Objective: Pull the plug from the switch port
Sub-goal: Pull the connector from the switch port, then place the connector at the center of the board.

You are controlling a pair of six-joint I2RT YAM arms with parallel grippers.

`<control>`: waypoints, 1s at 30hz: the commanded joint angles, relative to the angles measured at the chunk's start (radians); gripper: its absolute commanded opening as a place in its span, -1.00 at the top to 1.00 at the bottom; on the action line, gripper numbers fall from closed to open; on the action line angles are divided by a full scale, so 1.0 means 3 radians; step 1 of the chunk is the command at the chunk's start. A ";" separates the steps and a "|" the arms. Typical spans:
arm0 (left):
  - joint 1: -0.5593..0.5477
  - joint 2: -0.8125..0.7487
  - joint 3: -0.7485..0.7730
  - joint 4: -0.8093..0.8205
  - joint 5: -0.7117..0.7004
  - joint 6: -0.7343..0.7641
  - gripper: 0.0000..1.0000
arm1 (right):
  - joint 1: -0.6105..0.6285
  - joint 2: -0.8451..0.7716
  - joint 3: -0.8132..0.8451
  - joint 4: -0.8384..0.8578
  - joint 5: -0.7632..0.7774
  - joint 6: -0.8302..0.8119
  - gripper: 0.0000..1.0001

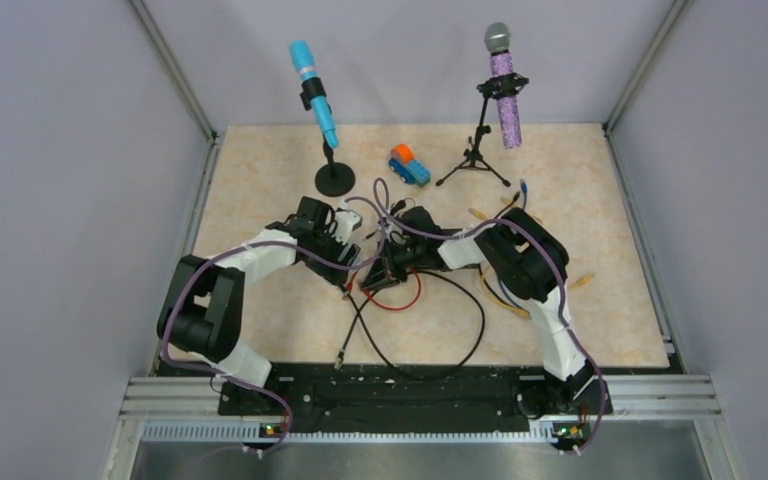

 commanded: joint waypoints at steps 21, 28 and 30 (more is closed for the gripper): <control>0.0093 -0.1172 -0.0386 0.0405 -0.0877 -0.0733 -0.97 | -0.0109 -0.1052 0.0499 -0.0605 0.0930 -0.0330 1.00; 0.0248 -0.2009 -0.0871 0.0791 -0.1148 -0.1501 -0.97 | -0.0153 -0.0831 0.1002 -0.0583 0.1043 -0.0300 1.00; 0.0293 -0.2311 -0.1042 0.0938 -0.1413 -0.1842 -0.97 | -0.0153 -0.0665 0.1080 -0.0561 0.1191 -0.0262 1.00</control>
